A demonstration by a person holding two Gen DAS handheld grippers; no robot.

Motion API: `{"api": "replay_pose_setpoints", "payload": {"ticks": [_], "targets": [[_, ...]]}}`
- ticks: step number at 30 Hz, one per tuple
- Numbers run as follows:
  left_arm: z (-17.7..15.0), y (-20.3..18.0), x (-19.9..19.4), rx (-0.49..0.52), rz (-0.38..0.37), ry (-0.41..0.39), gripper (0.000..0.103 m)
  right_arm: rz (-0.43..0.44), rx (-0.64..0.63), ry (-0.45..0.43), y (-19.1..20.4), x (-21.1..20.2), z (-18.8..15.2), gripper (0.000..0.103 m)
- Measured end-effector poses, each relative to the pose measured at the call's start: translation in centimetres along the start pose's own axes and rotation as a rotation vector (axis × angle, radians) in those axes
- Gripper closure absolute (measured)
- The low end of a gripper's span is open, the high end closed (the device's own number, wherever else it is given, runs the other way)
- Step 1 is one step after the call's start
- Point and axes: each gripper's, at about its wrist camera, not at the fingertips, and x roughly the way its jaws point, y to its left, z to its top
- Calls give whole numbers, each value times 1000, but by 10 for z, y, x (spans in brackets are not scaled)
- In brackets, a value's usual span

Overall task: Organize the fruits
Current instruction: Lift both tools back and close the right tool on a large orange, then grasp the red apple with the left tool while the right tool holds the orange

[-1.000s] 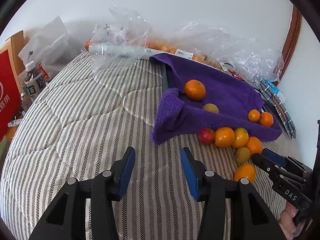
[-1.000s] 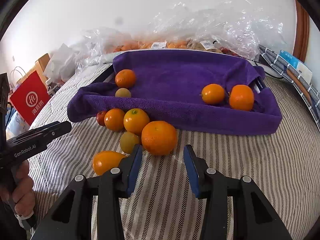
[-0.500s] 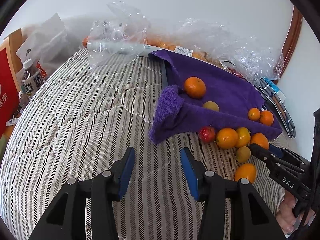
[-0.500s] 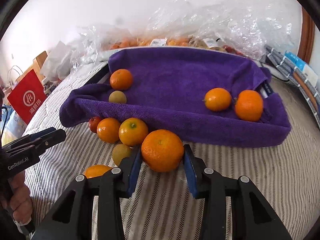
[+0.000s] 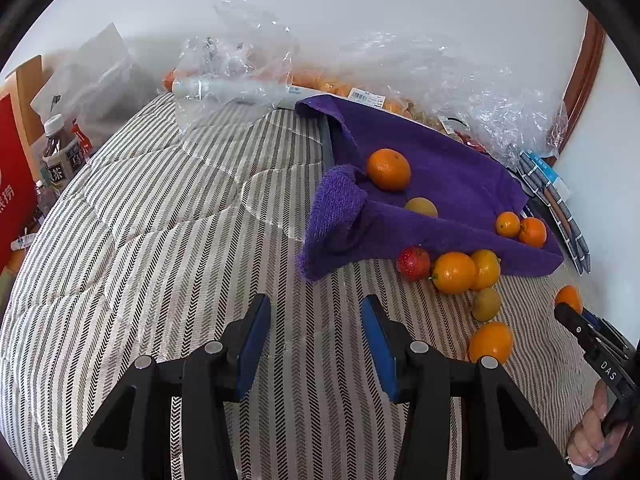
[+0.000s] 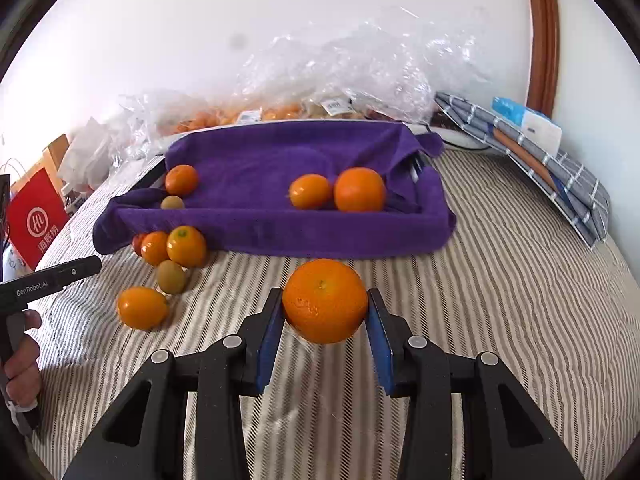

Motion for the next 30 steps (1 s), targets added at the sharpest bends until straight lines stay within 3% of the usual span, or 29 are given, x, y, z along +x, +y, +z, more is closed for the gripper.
{"api": "replay_pose_setpoints", "payload": {"ticks": [5, 10, 14, 18, 27, 30], "targets": [[0, -3, 0, -4, -30, 10, 58, -30, 5, -9, -10, 0, 2, 63], [5, -35, 11, 52, -61, 57, 58, -11, 18, 3, -15, 3, 3, 63], [8, -55, 21, 109, -6, 40, 58, 13, 20, 6, -15, 3, 3, 63], [13, -60, 29, 99, -7, 30, 59, 29, 45, 7, -20, 4, 2, 63], [21, -65, 40, 92, -28, 29, 74, 57, 68, 23, -22, 7, 2, 63], [21, -64, 41, 85, -71, 35, 80, 48, 66, 30, -21, 9, 2, 63]]}}
